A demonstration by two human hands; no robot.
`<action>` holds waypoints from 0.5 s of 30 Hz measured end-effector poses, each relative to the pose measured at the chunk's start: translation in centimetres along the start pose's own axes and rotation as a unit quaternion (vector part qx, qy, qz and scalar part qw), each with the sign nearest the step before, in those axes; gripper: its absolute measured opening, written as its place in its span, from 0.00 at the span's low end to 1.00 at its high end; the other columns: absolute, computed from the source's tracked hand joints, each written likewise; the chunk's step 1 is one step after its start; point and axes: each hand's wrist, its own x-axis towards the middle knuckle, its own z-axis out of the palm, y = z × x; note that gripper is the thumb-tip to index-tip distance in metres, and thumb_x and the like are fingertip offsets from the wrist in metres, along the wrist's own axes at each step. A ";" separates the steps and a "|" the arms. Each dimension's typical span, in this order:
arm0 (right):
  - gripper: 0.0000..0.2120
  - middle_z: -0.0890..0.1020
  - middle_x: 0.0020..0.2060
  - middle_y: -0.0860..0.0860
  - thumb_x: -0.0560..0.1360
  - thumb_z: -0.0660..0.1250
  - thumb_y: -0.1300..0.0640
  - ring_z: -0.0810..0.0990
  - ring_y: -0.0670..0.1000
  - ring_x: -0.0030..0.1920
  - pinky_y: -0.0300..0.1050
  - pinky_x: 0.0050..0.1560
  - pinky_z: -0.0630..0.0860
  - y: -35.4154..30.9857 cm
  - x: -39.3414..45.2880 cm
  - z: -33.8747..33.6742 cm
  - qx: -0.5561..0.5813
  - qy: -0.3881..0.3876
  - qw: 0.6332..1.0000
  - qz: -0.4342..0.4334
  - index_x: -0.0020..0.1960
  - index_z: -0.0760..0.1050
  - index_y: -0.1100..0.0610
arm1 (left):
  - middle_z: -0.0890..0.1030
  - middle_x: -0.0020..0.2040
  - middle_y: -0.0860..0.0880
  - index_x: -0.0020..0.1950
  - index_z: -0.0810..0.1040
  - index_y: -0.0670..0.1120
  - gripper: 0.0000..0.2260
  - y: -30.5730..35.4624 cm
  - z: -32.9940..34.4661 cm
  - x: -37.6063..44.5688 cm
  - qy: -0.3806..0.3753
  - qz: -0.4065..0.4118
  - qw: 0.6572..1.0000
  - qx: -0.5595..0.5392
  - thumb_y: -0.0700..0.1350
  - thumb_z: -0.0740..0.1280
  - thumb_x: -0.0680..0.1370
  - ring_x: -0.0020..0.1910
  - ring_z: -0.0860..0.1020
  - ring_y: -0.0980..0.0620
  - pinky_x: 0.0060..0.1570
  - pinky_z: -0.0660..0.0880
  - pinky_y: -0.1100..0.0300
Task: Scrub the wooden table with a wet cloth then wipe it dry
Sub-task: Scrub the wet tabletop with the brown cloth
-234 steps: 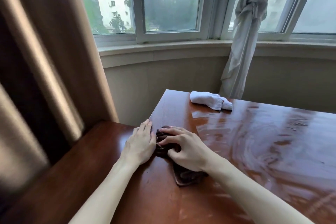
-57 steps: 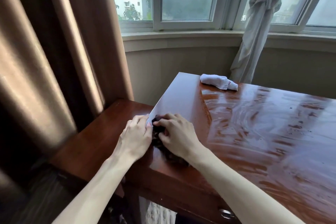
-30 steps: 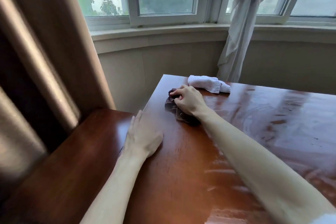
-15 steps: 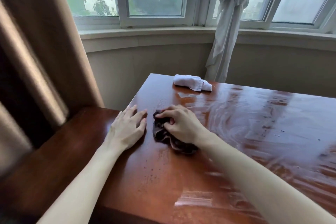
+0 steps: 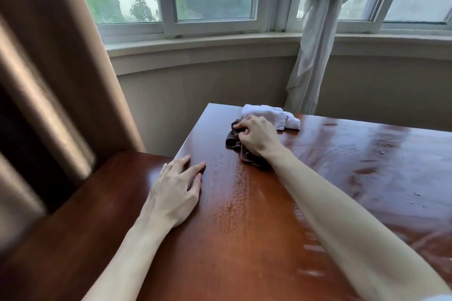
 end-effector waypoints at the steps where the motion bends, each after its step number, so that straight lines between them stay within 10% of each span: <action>1: 0.22 0.84 0.55 0.48 0.70 0.61 0.55 0.80 0.57 0.55 0.52 0.53 0.80 -0.5 -1.5 -0.4 0.009 -0.002 1.000 -0.008 0.57 0.86 0.44 | 0.71 0.74 0.51 0.71 0.75 0.62 0.20 0.0 -0.1 0.0 0.000 -0.001 1.000 0.001 0.56 0.55 0.81 0.74 0.67 0.51 0.78 0.56 0.52; 9: 0.21 0.80 0.63 0.39 0.71 0.65 0.55 0.75 0.49 0.52 0.47 0.54 0.78 -6.2 -18.0 -4.6 0.081 -0.090 0.977 -0.177 0.61 0.83 0.42 | 0.71 0.73 0.45 0.73 0.73 0.57 0.23 0.4 -0.6 -0.2 -0.016 0.002 0.999 0.032 0.58 0.54 0.80 0.74 0.65 0.45 0.75 0.59 0.52; 15: 0.23 0.84 0.60 0.41 0.69 0.65 0.61 0.80 0.45 0.57 0.42 0.62 0.75 -4.4 -14.0 -4.3 0.121 -0.075 0.979 -0.148 0.59 0.85 0.44 | 0.71 0.73 0.46 0.73 0.73 0.59 0.27 0.2 -0.5 -0.4 -0.006 -0.002 1.000 0.026 0.60 0.50 0.77 0.75 0.65 0.47 0.76 0.61 0.52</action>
